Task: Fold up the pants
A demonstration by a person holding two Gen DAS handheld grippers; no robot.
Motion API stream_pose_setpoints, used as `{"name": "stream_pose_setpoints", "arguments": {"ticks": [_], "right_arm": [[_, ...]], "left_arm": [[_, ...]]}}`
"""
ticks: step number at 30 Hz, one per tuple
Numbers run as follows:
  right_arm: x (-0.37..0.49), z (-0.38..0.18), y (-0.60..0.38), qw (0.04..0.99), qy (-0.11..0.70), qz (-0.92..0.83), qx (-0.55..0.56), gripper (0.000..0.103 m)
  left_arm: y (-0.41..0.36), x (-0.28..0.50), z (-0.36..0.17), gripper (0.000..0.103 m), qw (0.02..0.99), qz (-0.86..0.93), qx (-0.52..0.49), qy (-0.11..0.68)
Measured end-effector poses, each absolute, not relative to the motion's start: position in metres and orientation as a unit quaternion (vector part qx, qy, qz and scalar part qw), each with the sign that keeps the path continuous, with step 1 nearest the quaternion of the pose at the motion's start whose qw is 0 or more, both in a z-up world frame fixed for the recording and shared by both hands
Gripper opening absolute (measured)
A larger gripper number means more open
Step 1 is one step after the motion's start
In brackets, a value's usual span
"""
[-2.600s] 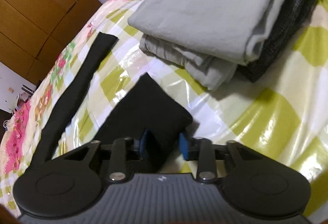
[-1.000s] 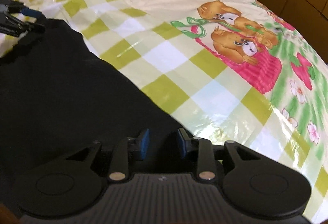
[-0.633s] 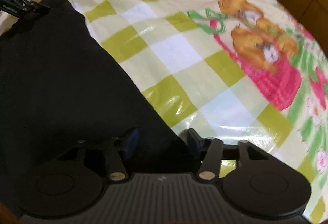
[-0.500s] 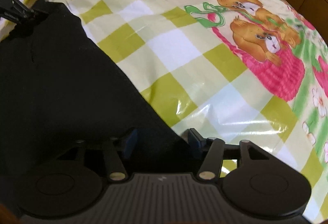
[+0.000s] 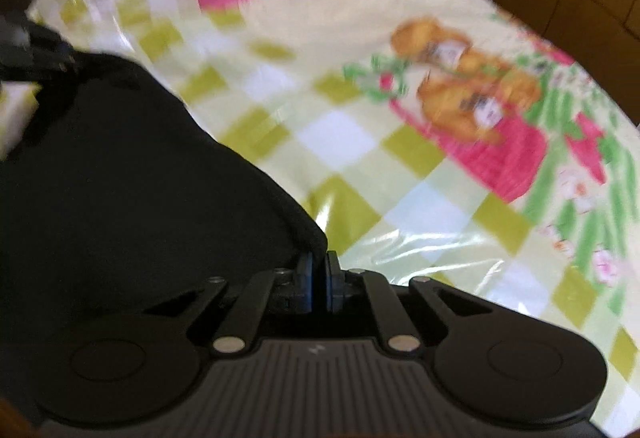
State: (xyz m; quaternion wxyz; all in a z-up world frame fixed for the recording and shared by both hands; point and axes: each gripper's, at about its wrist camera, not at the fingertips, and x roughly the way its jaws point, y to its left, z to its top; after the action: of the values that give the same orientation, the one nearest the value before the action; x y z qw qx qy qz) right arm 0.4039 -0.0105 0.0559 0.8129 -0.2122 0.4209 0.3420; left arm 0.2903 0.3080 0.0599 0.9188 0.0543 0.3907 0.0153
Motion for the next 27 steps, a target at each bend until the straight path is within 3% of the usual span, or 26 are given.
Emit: {"name": "stream_pose_setpoints", "arguments": {"ticks": [4, 8, 11, 16, 18, 22, 27], "right_arm": [[0.341, 0.117, -0.031, 0.832, 0.383, 0.356, -0.186, 0.006], [0.244, 0.147, -0.041, 0.828, 0.371, 0.381, -0.178, 0.006], [0.188, 0.132, -0.039, 0.811, 0.404, 0.391, -0.162, 0.006], [0.131, 0.060, -0.024, 0.760, 0.505, 0.388, -0.129, 0.006], [0.114, 0.032, -0.013, 0.750, 0.518, 0.378, -0.163, 0.007], [0.106, 0.020, 0.007, 0.742, 0.525, 0.365, -0.199, 0.007], [0.095, 0.026, 0.028, 0.744, 0.500, 0.367, -0.248, 0.009]], "left_arm": [[0.308, 0.225, 0.091, 0.025, 0.938, -0.011, 0.036, 0.344], [0.315, 0.152, 0.083, 0.025, 0.941, -0.012, 0.006, 0.337], [0.327, 0.106, 0.056, 0.025, 0.935, -0.005, -0.031, 0.352], [0.343, 0.066, 0.005, 0.025, 0.920, 0.025, -0.070, 0.386], [0.349, 0.054, -0.001, 0.031, 0.921, 0.024, -0.086, 0.380], [0.343, 0.047, 0.005, 0.041, 0.930, 0.029, -0.030, 0.365], [0.324, 0.037, 0.004, 0.040, 0.938, 0.031, 0.060, 0.341]]}}
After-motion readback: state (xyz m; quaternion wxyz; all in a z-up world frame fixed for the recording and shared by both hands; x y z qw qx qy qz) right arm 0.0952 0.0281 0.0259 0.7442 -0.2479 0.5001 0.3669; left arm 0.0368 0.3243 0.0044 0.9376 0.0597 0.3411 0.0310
